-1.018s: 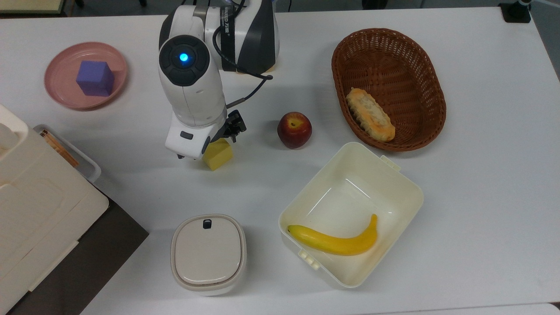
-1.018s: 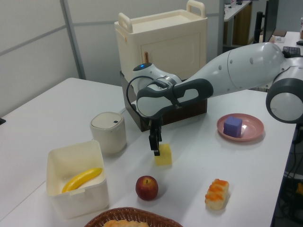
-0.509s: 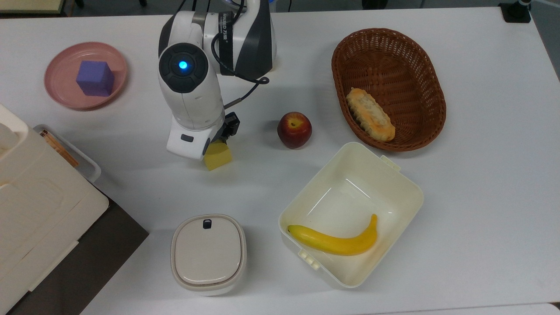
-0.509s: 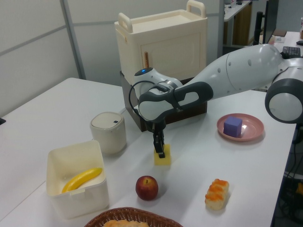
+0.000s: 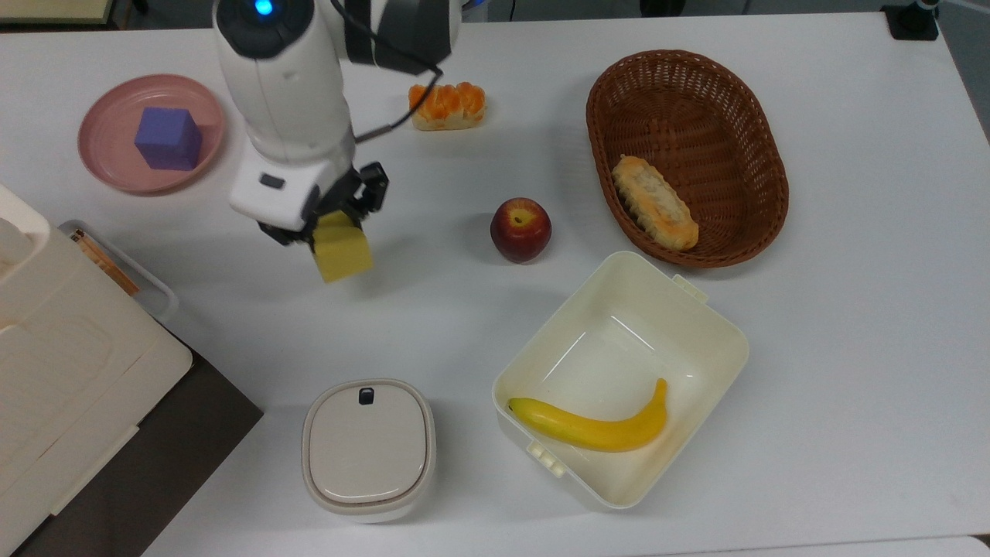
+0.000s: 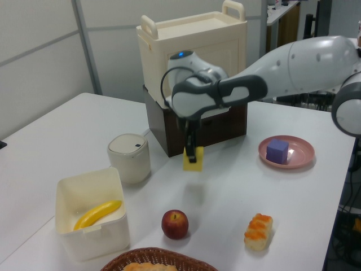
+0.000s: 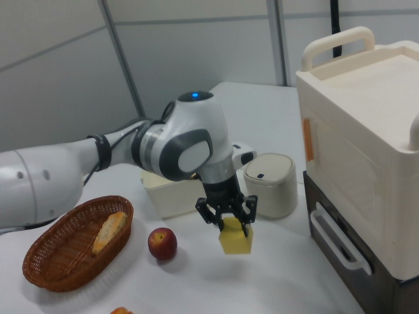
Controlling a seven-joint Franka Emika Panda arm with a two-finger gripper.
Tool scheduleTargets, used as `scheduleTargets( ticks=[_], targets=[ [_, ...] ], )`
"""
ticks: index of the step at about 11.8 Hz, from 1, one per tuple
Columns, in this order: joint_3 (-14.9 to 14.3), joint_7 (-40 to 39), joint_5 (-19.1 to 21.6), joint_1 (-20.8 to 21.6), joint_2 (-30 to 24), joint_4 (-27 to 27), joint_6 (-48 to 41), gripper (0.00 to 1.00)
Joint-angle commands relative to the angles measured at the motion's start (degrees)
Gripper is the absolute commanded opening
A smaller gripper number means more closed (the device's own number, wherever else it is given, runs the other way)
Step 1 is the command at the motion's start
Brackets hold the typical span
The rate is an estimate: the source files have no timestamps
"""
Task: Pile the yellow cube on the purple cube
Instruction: 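Lift the yellow cube and carry it over the purple cube, then lower the yellow cube onto the purple cube and open the gripper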
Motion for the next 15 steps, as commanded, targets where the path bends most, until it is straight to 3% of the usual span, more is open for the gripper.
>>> scheduleTargets(
  ticks=[1,3,9,12,15],
  targets=[
    [-3.4,0.9,-3.3,0.2,-6.9,-1.7,-5.3,0.20],
    [-4.8,0.5,-3.5,-0.8,-10.5,-2.7,-5.7,0.20],
    [-4.9,-0.9,-5.9,-8.2,-21.3,-14.6,-5.4,0.18],
    [-4.9,-3.0,-5.8,-13.9,-21.4,-16.3,-5.2,0.17],
    [-4.9,-7.3,-5.8,-19.2,-17.9,-16.3,-5.1,0.17]
  ],
)
